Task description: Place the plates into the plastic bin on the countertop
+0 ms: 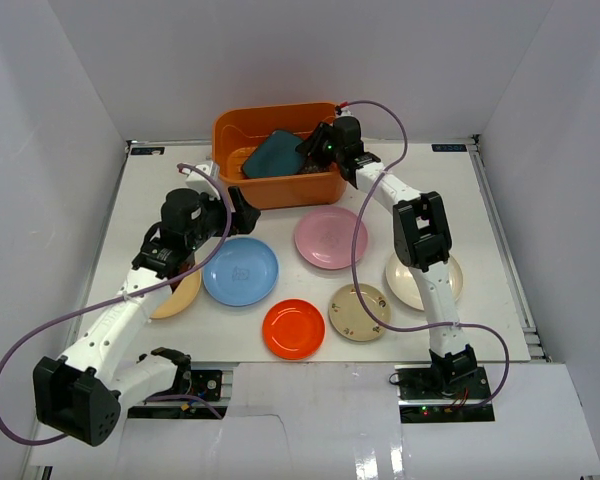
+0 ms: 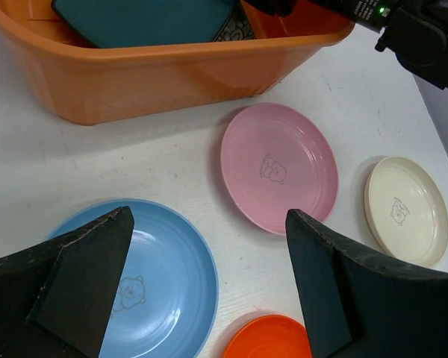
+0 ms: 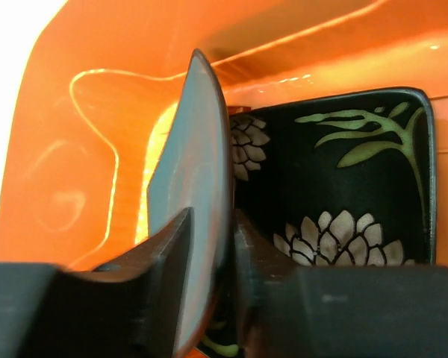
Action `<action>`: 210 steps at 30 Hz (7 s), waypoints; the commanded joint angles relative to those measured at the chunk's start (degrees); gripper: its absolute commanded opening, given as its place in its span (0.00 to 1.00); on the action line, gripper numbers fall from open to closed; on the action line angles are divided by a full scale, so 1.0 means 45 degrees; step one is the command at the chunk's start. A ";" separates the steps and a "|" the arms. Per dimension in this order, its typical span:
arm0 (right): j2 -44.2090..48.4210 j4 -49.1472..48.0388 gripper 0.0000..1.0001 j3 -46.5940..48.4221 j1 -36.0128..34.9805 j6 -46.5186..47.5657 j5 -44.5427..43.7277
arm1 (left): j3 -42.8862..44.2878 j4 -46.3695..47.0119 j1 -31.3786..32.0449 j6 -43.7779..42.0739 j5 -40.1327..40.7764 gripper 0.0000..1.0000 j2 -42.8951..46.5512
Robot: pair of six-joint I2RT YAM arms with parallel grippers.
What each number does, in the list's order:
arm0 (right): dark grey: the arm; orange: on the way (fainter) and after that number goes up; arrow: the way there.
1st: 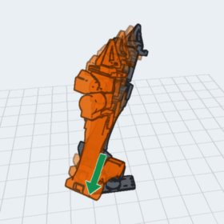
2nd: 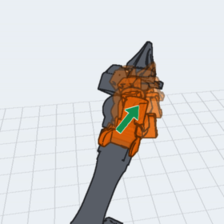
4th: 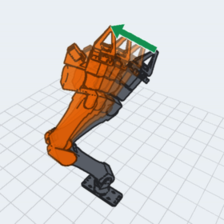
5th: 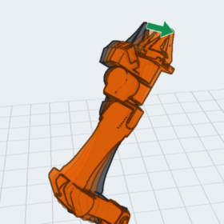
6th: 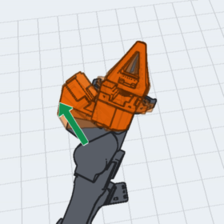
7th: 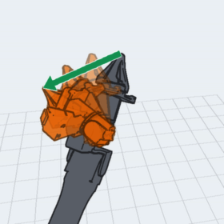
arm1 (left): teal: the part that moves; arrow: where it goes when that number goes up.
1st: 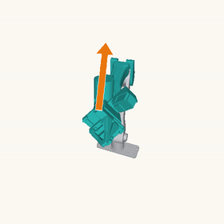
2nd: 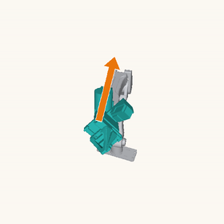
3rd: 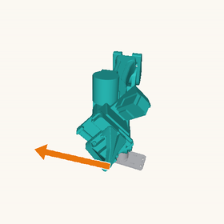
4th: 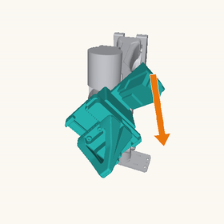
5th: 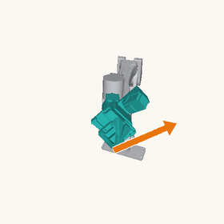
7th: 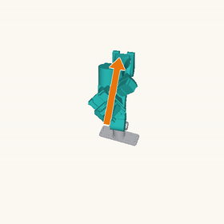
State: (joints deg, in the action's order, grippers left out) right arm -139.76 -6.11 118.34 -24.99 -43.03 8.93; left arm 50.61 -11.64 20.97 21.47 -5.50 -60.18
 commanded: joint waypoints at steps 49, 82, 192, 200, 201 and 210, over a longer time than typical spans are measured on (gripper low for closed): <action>1.4318 -0.1514 0.08 -1.5883 -0.2746 0.4444 -0.5614 | -0.1657 -0.2688 -0.3761 0.4447 0.6028 0.71 -0.2034; 1.5806 0.1632 0.50 -1.9776 -0.1790 0.4678 -0.8216 | 0.0682 -0.2276 -0.4504 0.2048 0.4895 0.00 -0.3078; 0.6278 -0.1239 0.60 -0.1934 -0.3899 1.3006 -0.4676 | -0.5230 -0.3196 -0.1614 0.6106 0.3624 0.82 0.0894; 1.4349 -0.2666 0.38 -1.3528 -0.3392 0.7166 -0.5792 | -0.5465 -0.2434 -0.1672 0.6556 0.3644 0.38 -0.0101; 1.4707 -0.2685 0.37 -1.4279 -0.3217 0.6676 -0.5831 | -0.5446 -0.2414 -0.1672 0.6537 0.3605 0.31 -0.0141; 1.5338 -0.1688 0.81 -1.8230 -0.0878 0.4388 -0.4566 | -0.4217 -0.3623 -0.1692 0.5249 0.3644 0.00 0.1515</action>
State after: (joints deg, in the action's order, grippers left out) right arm -71.09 -13.28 37.65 -33.36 -16.12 -15.88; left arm 27.64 -26.48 13.61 47.86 10.50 -58.63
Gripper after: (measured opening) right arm 0.801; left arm 0.023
